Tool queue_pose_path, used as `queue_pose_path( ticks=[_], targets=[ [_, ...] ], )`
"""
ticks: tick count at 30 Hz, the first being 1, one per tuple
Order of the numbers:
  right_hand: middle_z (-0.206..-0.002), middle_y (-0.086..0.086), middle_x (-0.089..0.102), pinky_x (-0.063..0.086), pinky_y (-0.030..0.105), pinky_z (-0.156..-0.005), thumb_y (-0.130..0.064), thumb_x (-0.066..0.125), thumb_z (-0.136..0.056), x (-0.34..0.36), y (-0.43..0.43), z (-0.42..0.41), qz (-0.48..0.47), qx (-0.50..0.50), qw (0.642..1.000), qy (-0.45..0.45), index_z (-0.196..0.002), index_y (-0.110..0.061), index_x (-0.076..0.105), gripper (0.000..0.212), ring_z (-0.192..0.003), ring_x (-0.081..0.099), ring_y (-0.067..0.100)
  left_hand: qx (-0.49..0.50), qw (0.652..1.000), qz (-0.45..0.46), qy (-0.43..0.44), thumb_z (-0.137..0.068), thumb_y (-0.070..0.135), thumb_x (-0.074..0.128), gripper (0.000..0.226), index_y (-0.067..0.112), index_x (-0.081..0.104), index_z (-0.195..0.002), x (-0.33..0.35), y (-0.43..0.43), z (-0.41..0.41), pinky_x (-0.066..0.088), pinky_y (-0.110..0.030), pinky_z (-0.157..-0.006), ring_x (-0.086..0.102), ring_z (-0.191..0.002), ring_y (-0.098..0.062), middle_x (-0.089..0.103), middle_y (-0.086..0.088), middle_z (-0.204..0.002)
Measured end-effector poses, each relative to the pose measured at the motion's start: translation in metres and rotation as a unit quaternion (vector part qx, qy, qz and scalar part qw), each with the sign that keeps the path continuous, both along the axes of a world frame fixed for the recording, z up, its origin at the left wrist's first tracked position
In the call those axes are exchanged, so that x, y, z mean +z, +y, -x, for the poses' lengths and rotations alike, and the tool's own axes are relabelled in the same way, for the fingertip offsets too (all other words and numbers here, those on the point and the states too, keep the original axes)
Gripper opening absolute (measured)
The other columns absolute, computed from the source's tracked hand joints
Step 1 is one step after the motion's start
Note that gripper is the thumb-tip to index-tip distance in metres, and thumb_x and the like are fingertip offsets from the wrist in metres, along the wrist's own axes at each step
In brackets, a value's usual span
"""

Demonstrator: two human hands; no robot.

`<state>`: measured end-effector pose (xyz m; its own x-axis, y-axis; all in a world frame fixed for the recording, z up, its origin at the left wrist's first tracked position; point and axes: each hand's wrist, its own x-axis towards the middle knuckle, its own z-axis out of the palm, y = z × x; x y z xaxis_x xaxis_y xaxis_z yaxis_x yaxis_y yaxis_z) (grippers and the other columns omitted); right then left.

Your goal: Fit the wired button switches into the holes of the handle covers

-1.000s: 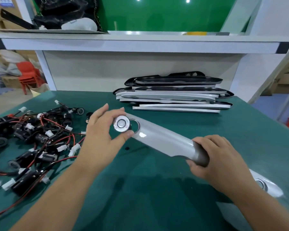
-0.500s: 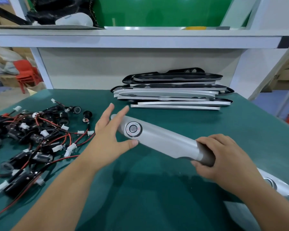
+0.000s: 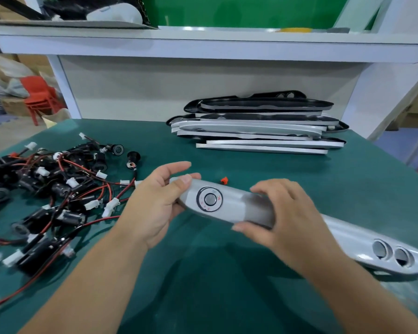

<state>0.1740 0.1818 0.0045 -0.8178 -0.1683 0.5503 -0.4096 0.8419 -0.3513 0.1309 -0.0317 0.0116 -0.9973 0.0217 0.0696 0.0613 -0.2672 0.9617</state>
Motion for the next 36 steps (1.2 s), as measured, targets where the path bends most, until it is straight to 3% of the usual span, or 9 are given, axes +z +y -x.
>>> queue_pose_path(
  ticks=[6,11,15,17,21,24,27,32,36],
  targets=[
    [-0.094,-0.008,0.059,0.039,0.033,-0.075,-0.065,0.06,-0.07,0.009,-0.049,0.006,0.008,0.014,0.999,0.046,-0.094,-0.018,0.063,0.052,-0.086,0.05,0.016,0.003,0.999,0.011,0.037,-0.091,0.007,0.053,0.018,0.019,0.064,-0.099,0.001,0.002,-0.007,0.056,-0.022,-0.062,0.069,-0.075,-0.011,0.075,-0.002,-0.092],
    [-0.105,-0.004,0.059,0.044,0.041,-0.084,-0.038,0.068,-0.08,0.015,-0.04,0.007,-0.005,0.098,0.995,0.006,-0.114,-0.02,0.066,0.039,-0.097,0.05,0.02,-0.009,0.999,0.014,0.046,-0.094,0.008,0.05,0.019,0.02,0.064,-0.098,0.002,0.001,-0.007,0.054,-0.02,-0.061,0.069,-0.075,-0.009,0.075,0.001,-0.092],
    [-0.112,-0.002,0.056,0.036,0.024,-0.092,-0.017,0.065,-0.087,0.022,-0.034,0.013,-0.037,0.151,0.987,-0.03,-0.124,-0.024,0.062,0.038,-0.1,0.047,0.019,-0.017,0.999,0.02,0.042,-0.094,0.01,0.051,0.019,0.022,0.065,-0.096,0.002,0.001,-0.008,0.053,-0.019,-0.065,0.067,-0.076,-0.008,0.074,0.003,-0.095],
    [-0.115,-0.003,0.054,0.035,0.023,-0.092,-0.014,0.063,-0.089,0.025,-0.034,0.016,-0.05,0.163,0.985,-0.04,-0.126,-0.027,0.06,0.04,-0.1,0.046,0.019,-0.021,0.999,0.019,0.041,-0.094,0.01,0.051,0.019,0.023,0.065,-0.097,0.003,0.0,-0.008,0.053,-0.018,-0.065,0.067,-0.077,-0.007,0.074,0.004,-0.095],
    [-0.121,-0.019,0.046,0.036,0.023,-0.096,-0.042,0.06,-0.086,0.028,-0.027,0.016,-0.021,0.146,0.98,-0.13,-0.135,-0.05,0.038,0.054,-0.112,0.044,0.004,-0.033,0.998,0.028,0.05,-0.09,0.012,0.054,0.018,0.024,0.063,-0.1,0.005,-0.003,-0.009,0.052,-0.017,-0.063,0.068,-0.075,-0.007,0.075,0.004,-0.098],
    [-0.117,-0.025,0.051,0.039,0.022,-0.087,-0.067,0.047,-0.072,0.029,-0.018,0.017,0.006,0.079,0.975,-0.205,-0.131,-0.056,0.03,0.063,-0.104,0.048,-0.003,-0.035,0.997,0.035,0.058,-0.088,0.015,0.055,0.019,0.024,0.062,-0.103,0.005,-0.004,-0.009,0.052,-0.017,-0.063,0.069,-0.077,-0.008,0.075,0.004,-0.1],
    [-0.103,-0.02,0.058,0.045,0.027,-0.082,-0.069,0.046,-0.071,0.03,-0.019,0.015,-0.015,0.059,0.976,-0.209,-0.117,-0.047,0.047,0.051,-0.093,0.052,0.001,-0.045,0.996,0.053,0.052,-0.089,0.017,0.055,0.019,0.026,0.061,-0.104,0.003,-0.003,-0.009,0.053,-0.018,-0.064,0.069,-0.078,-0.007,0.074,0.006,-0.101],
    [-0.1,-0.018,0.058,0.044,0.028,-0.081,-0.065,0.052,-0.075,0.028,-0.02,0.013,-0.01,0.055,0.977,-0.207,-0.114,-0.044,0.049,0.044,-0.092,0.052,0.003,-0.063,0.994,0.076,0.037,-0.094,0.019,0.05,0.021,0.032,0.061,-0.106,0.003,-0.004,-0.01,0.054,-0.021,-0.062,0.068,-0.08,-0.007,0.073,0.009,-0.104],
    [-0.105,-0.018,0.059,0.043,0.027,-0.079,-0.053,0.061,-0.081,0.029,-0.016,0.011,0.007,0.051,0.978,-0.202,-0.117,-0.047,0.043,0.041,-0.092,0.053,0.007,-0.113,0.99,0.079,0.023,-0.071,0.03,0.065,0.044,0.035,0.057,-0.113,0.004,-0.001,-0.014,0.054,-0.022,-0.061,0.068,-0.08,-0.006,0.069,0.009,-0.112]
  ],
)
